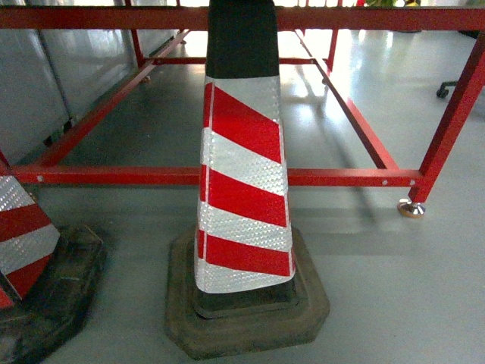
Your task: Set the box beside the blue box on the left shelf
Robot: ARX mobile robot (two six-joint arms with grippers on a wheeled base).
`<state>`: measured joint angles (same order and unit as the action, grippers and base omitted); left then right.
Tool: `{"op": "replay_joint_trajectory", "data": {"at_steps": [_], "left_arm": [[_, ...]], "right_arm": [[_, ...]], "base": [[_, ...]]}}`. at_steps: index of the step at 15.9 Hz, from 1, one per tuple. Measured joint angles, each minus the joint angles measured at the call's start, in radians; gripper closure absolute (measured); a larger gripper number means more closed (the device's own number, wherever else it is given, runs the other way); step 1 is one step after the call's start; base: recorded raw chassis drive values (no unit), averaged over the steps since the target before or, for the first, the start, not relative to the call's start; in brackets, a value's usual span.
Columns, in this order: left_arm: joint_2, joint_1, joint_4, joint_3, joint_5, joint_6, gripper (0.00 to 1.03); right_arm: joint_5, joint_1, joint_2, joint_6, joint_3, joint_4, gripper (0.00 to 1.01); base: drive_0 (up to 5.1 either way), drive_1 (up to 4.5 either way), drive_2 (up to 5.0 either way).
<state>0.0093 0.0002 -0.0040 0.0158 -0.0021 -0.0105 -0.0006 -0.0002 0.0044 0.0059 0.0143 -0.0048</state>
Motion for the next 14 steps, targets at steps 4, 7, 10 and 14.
{"op": "replay_joint_trajectory", "data": {"at_steps": [4,7,10,14], "left_arm": [[0.000,0.000,0.000,0.000,0.000,0.000,0.05],[0.000,0.000,0.000,0.000,0.000,0.000,0.05],[0.000,0.000,0.000,0.000,0.000,0.000,0.05],[0.000,0.000,0.000,0.000,0.000,0.000,0.05]], "right_arm": [[0.000,0.000,0.000,0.000,0.000,0.000,0.03],[0.000,0.000,0.000,0.000,0.000,0.000,0.03],[0.000,0.000,0.000,0.000,0.000,0.000,0.03],[0.000,0.000,0.000,0.000,0.000,0.000,0.03]], "base": [[0.0,0.00,0.0],[0.0,0.00,0.0],[0.0,0.00,0.0],[0.0,0.00,0.0]]}}
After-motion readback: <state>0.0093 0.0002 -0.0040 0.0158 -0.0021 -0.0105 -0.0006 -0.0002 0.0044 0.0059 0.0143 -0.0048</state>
